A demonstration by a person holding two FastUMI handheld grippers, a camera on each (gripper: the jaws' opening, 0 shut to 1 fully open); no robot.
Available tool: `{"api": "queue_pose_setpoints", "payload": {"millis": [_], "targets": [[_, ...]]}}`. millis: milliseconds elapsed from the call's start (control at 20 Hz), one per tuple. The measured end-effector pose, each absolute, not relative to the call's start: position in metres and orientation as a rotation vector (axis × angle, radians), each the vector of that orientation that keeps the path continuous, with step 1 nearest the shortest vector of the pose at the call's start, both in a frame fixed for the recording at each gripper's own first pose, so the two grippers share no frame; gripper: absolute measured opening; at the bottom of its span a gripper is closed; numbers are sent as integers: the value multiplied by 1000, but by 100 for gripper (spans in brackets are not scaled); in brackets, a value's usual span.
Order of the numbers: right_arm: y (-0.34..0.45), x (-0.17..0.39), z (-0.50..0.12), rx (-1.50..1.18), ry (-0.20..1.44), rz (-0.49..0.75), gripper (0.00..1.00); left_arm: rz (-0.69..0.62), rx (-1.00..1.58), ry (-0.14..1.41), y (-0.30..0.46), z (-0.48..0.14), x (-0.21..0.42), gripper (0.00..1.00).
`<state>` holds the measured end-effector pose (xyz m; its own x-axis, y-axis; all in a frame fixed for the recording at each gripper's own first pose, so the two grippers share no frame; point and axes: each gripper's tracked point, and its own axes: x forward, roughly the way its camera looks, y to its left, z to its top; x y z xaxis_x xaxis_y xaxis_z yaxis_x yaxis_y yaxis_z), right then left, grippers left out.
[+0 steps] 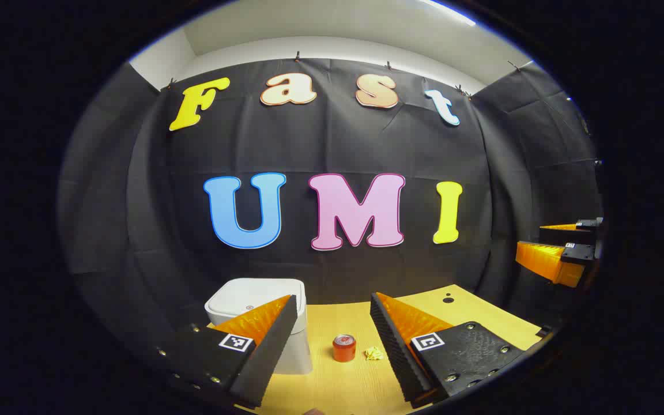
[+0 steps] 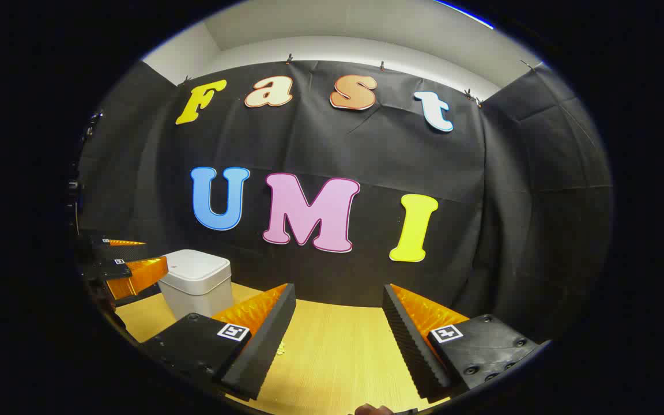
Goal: Press the lid of the desktop garbage bin to open it, pick up the crumpled paper on the desktop and throw it into the bin, then pick up the pop can on the desktop and drop it into the bin, and finally close the garbage bin lid.
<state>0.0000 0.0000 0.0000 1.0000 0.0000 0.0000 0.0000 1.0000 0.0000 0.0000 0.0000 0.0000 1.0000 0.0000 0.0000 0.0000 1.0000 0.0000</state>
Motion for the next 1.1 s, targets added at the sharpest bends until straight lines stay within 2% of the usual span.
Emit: {"api": "queue_pose_setpoints", "payload": {"millis": [750, 950, 1100], "targets": [[-21, -13, -8, -14, 22, -46, 98, -64, 12, -1, -7, 7, -7, 85], [-12, -13, -10, -18, 21, -32, 100, -73, 6, 15, -2, 2, -6, 85], [-7, -14, -10, -20, 23, -27, 98, -55, 28, 19, 24, 1, -4, 84]]}}
